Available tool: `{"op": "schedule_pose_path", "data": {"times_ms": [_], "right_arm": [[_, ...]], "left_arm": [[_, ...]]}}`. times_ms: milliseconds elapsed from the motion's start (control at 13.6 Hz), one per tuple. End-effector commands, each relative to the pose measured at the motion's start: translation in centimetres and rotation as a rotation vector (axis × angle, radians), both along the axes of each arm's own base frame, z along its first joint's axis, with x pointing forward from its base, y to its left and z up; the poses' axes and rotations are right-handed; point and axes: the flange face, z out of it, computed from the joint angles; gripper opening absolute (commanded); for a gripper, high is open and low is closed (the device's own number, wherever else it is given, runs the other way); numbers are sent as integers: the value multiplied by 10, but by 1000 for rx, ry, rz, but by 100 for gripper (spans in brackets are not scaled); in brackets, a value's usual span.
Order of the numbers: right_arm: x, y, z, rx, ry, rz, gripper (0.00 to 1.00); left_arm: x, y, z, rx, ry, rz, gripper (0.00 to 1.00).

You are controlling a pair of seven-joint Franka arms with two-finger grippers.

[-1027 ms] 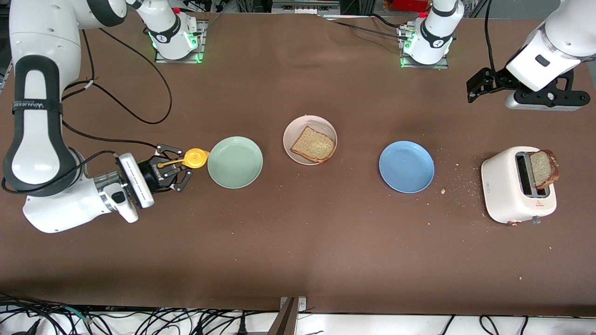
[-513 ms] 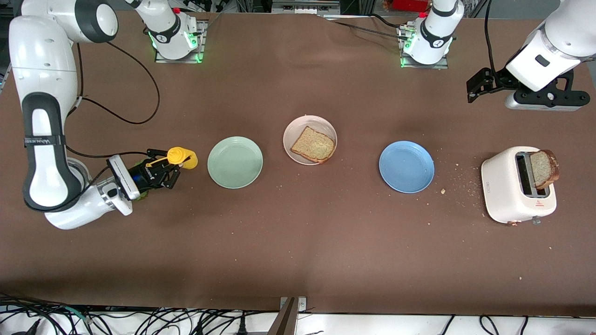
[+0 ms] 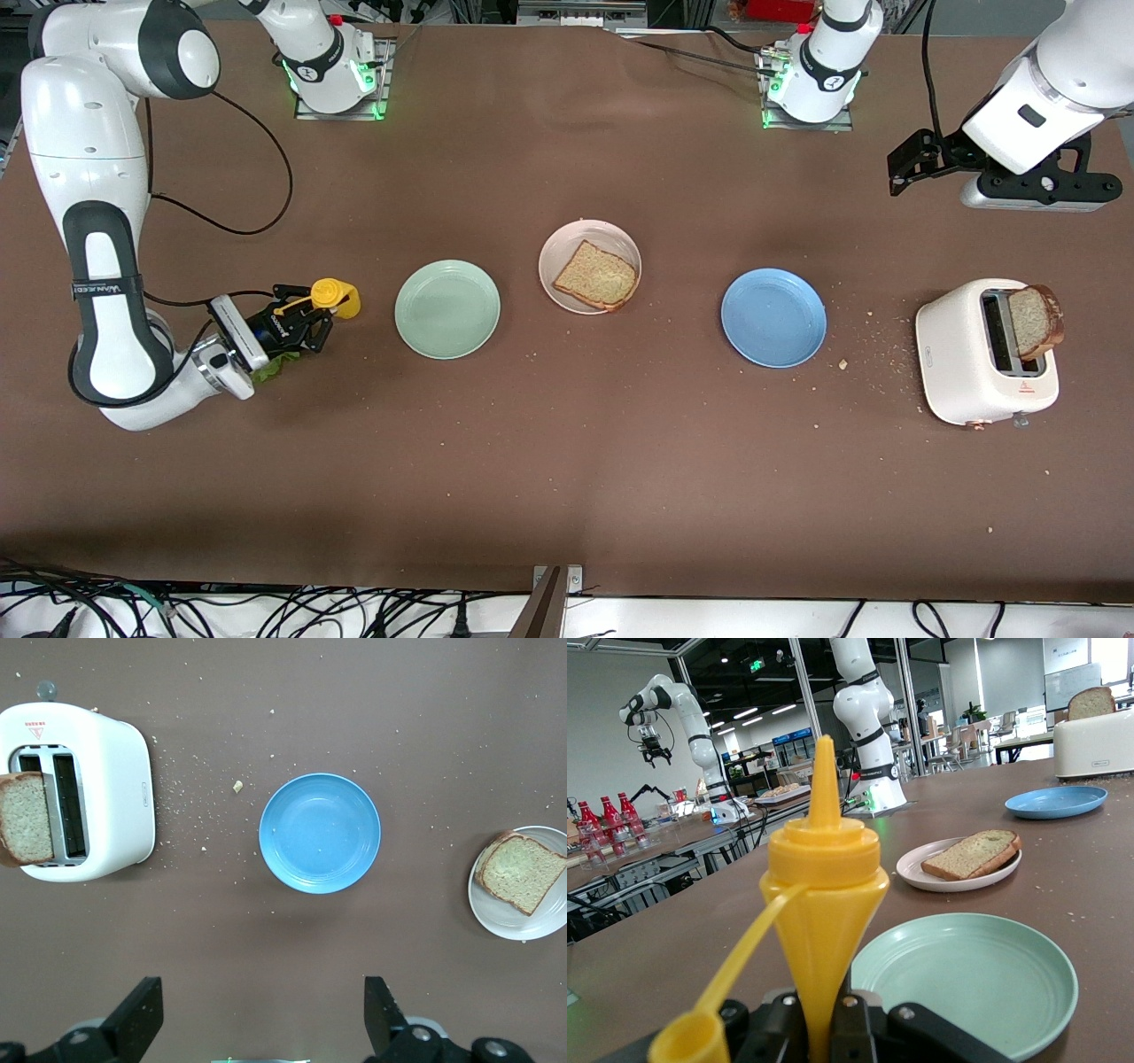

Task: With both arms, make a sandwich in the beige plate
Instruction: 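Lower the mustard bottle onto the table with the right gripper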

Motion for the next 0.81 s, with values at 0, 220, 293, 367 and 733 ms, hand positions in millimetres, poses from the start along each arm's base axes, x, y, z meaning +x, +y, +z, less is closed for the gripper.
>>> {"op": "schedule_pose_path", "data": {"times_ms": [0,220,293,367,733], "right_arm": [[-9,-1,-28,35,-1,14,0],[-15,0,-56,49,-9,8,0],[-14,0,-59,44,-13,3,0],[-15,1,-63,46,-10,3,0],[-20,4,-77,52,10,3,0]], "left_arm": [[1,0,3,13,0,4,100],[0,1,3,13,2,6,100],[0,1,4,13,0,6,100],[0,1,4,13,0,6,100],[0,0,3,13,2,4,100]]}}
